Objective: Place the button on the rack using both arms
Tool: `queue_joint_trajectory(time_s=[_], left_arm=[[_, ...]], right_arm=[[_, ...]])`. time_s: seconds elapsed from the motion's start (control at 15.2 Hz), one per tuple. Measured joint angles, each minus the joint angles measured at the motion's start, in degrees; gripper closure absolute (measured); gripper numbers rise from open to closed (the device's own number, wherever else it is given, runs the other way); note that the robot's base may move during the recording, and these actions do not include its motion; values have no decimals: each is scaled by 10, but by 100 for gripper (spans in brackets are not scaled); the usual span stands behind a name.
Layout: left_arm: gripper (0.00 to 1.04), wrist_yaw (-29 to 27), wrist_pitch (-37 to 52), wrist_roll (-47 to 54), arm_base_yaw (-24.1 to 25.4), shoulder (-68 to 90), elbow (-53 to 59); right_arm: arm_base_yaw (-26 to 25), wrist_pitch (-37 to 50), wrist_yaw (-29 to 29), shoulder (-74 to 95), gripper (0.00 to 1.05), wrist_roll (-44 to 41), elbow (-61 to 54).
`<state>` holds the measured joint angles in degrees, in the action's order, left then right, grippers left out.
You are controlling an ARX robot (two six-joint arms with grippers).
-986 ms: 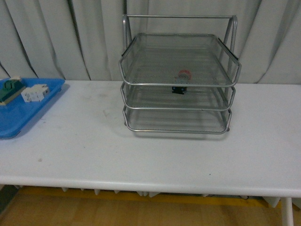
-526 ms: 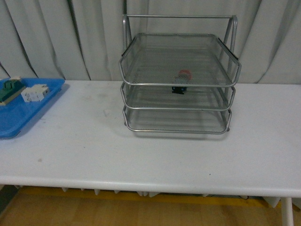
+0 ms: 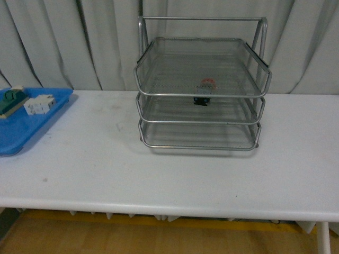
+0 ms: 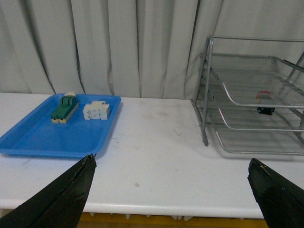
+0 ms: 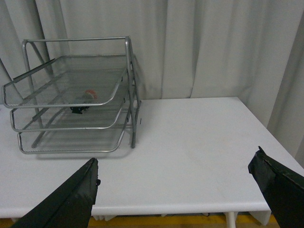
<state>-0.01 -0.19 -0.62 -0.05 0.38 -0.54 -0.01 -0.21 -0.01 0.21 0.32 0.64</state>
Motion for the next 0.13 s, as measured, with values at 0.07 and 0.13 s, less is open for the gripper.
queue_joint_trajectory(time_s=[0.07, 0.13], left_arm=[[7, 0, 0, 0, 0, 0, 0], [7, 0, 0, 0, 0, 0, 0]], right_arm=[[0, 0, 0, 0, 6, 0, 0], [0, 0, 0, 0, 6, 0, 0]])
